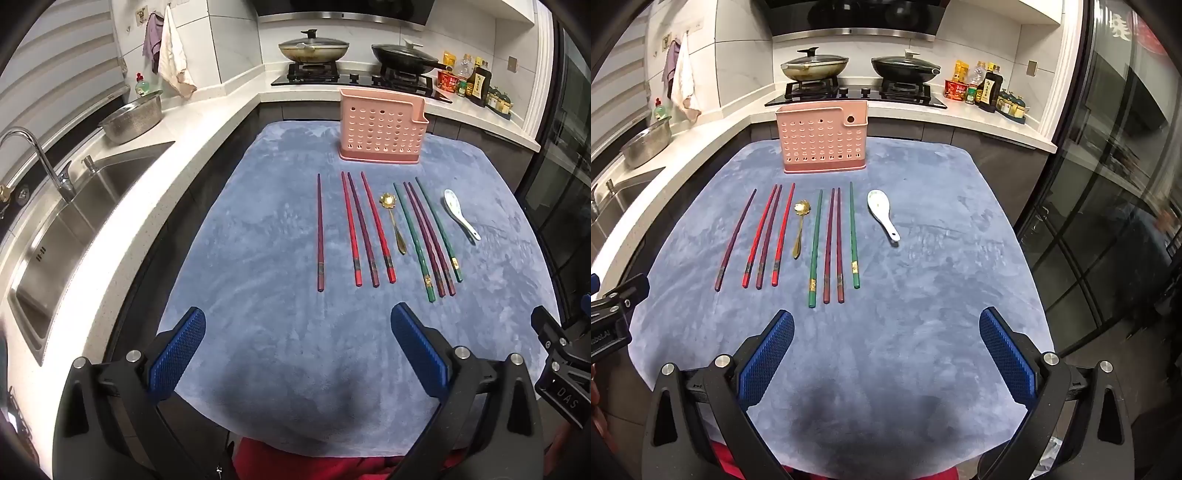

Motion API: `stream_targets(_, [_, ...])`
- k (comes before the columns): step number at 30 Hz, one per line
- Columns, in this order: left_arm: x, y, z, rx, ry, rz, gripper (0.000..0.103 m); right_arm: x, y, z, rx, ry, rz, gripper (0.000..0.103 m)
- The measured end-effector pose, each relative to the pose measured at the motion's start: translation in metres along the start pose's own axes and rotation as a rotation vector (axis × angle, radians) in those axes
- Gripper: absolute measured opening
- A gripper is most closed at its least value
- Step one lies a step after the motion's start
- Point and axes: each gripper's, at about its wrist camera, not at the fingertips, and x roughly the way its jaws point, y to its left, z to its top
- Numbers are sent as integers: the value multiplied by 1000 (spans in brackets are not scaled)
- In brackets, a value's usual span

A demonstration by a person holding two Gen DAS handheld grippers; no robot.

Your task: Organize utensils

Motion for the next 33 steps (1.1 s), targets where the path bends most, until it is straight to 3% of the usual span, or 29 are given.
stream_targets(33, [8,-4,4,-5,22,26,96,8,-5,5,4,3,1,96])
